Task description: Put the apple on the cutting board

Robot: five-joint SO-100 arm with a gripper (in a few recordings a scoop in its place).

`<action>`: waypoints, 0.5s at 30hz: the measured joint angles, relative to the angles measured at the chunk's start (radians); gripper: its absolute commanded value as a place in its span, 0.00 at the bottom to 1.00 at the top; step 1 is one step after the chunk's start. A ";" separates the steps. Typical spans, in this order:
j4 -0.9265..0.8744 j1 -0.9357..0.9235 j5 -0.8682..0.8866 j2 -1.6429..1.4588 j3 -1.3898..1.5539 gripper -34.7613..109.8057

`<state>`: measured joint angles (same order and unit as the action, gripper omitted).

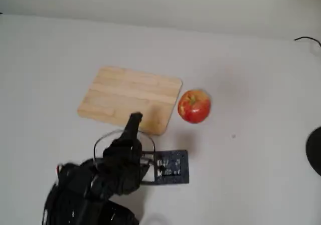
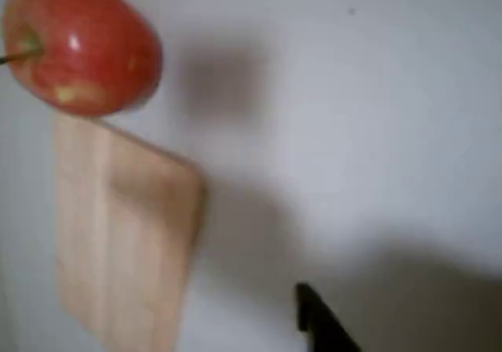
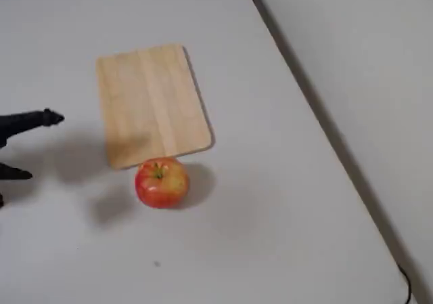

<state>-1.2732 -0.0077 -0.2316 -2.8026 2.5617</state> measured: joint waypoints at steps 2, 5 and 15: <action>0.009 0.000 0.015 0.126 -0.086 0.71; 0.018 -0.002 0.049 0.316 -0.222 0.71; -0.285 -0.095 0.081 1.189 -1.034 0.68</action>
<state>-1.5585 -0.1028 -0.1503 -1.6137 1.5278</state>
